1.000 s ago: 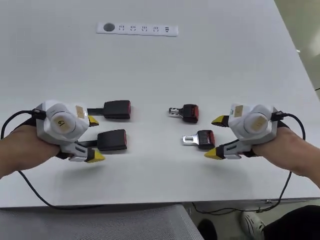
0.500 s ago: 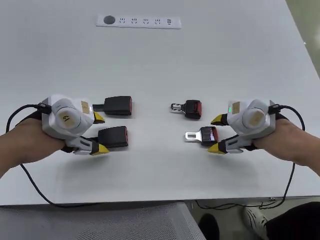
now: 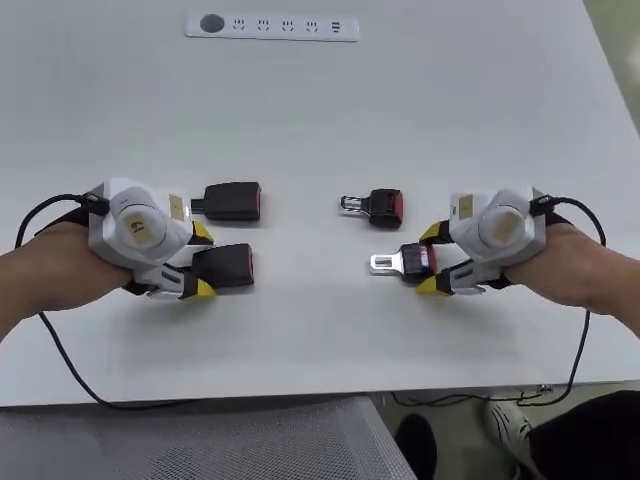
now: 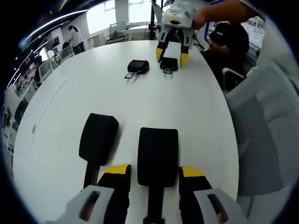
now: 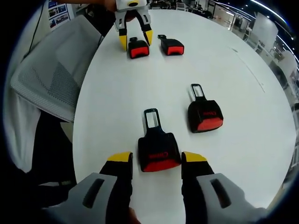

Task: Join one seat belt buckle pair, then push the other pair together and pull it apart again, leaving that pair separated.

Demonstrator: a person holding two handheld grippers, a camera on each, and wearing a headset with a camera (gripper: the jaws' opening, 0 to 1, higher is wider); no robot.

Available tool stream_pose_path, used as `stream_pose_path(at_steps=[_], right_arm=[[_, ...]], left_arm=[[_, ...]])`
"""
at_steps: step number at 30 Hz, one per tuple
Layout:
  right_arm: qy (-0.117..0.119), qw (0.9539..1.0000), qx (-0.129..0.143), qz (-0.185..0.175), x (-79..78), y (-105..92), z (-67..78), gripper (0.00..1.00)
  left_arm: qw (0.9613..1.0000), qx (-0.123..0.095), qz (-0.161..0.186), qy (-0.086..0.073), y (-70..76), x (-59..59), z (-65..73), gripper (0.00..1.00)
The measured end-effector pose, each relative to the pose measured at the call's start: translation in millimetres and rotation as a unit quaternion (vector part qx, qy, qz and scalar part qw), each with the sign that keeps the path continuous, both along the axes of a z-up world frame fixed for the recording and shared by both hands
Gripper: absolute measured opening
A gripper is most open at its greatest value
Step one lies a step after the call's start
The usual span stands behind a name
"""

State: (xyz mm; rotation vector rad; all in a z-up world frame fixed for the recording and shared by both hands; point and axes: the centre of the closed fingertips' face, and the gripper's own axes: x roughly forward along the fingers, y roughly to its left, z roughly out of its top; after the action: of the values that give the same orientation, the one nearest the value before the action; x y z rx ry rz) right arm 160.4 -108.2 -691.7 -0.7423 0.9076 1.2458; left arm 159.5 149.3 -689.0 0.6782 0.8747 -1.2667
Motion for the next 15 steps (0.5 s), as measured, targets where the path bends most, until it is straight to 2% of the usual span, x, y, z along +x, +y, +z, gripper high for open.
stream_pose_path(at_steps=[8, 9, 15], right_arm=[[0.004, 0.9999, -0.007, 0.013, 0.9, 1.5, -4.0, 0.34], [0.004, 0.9998, -0.007, 0.016, 1.2, 2.1, -4.0, 0.34], [0.001, 0.9994, -0.012, 0.031, 0.8, 4.1, -3.2, 0.34]], left_arm=[[0.9997, 0.006, -0.022, 0.008, -1.9, -3.8, -3.6, 0.33], [0.9996, 0.010, -0.026, 0.003, -2.2, -3.3, -3.3, 0.33], [0.9992, 0.014, -0.036, 0.003, -2.5, -3.3, -3.9, 0.33]])
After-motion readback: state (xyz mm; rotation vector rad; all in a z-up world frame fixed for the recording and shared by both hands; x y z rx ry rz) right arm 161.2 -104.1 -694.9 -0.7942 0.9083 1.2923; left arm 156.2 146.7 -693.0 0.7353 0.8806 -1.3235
